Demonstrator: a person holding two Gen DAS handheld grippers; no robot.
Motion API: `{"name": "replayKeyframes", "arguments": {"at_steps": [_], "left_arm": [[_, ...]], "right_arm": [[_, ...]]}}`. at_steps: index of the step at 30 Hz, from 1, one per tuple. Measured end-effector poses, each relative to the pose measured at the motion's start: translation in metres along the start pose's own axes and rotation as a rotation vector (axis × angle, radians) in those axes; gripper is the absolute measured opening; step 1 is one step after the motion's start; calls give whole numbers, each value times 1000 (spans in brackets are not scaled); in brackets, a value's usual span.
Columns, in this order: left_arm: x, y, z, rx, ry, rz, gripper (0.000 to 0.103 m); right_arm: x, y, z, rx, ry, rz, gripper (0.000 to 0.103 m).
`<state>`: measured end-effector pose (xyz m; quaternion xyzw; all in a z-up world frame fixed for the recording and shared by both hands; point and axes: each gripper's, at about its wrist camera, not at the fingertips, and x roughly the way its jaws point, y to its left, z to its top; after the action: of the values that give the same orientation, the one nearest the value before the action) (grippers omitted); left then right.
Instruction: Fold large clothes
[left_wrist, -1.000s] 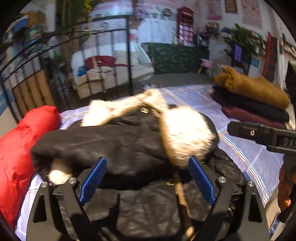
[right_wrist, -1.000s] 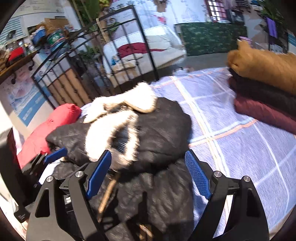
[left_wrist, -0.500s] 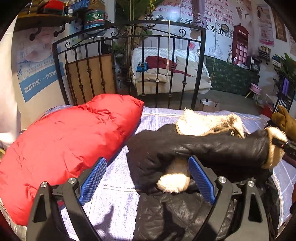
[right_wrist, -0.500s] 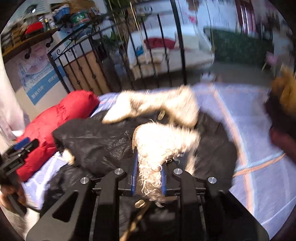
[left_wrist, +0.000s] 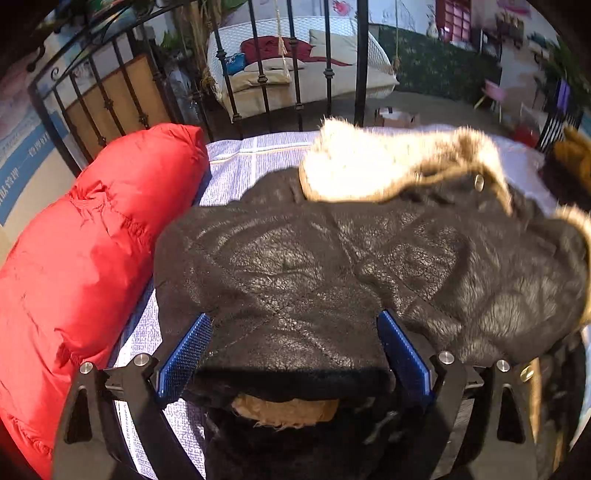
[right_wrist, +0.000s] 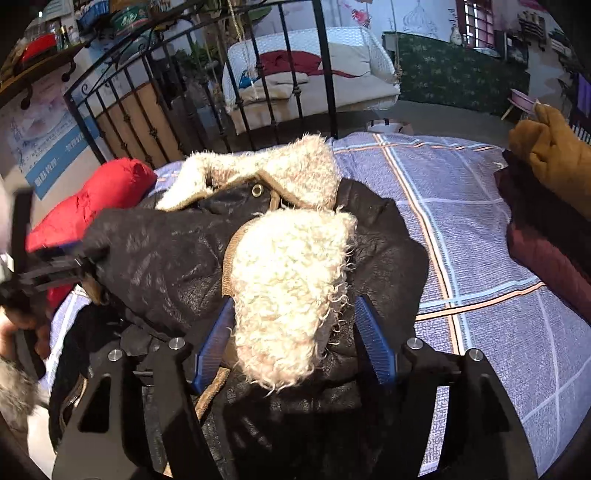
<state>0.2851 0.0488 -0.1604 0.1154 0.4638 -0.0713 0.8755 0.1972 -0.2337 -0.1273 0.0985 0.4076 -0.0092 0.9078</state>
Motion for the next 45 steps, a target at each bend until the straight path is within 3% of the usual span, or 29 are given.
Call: {"name": "replayKeyframes", "arguments": {"at_steps": [3, 7, 10, 14, 16, 20, 26, 29, 31, 33, 38, 45], "left_arm": [[-12, -1, -3, 3, -26, 14, 90], [-35, 15, 7, -114, -87, -36, 90], [-39, 11, 7, -111, -106, -58, 92], [-14, -7, -1, -9, -58, 11, 97], [-3, -13, -6, 23, -49, 23, 97], [4, -19, -7, 51, -54, 48, 97], [6, -22, -9, 74, -64, 71, 97], [-13, -17, -5, 68, -68, 51, 97], [-37, -2, -6, 19, -98, -22, 97], [-59, 15, -13, -33, -118, -103, 97], [-95, 51, -60, -55, -103, -122, 97], [-113, 71, -161, -87, 53, -155, 97]], "right_arm": [[-36, 6, 16, -7, -113, 17, 67], [-40, 47, 30, -134, -147, 89, 67], [-14, 69, 23, -202, -86, 64, 67], [33, 71, -2, -231, 50, -29, 67], [57, 58, -17, -204, 125, -23, 67], [76, 60, -33, -259, 135, -71, 68], [81, 67, -32, -305, 141, -125, 72], [52, 67, -27, -284, 72, -83, 72], [22, 63, -25, -241, -3, -2, 72], [-8, 51, -26, -202, -19, 46, 75], [-52, 4, -58, -112, 39, 66, 76], [-92, -34, -139, -50, 215, 87, 76]]}}
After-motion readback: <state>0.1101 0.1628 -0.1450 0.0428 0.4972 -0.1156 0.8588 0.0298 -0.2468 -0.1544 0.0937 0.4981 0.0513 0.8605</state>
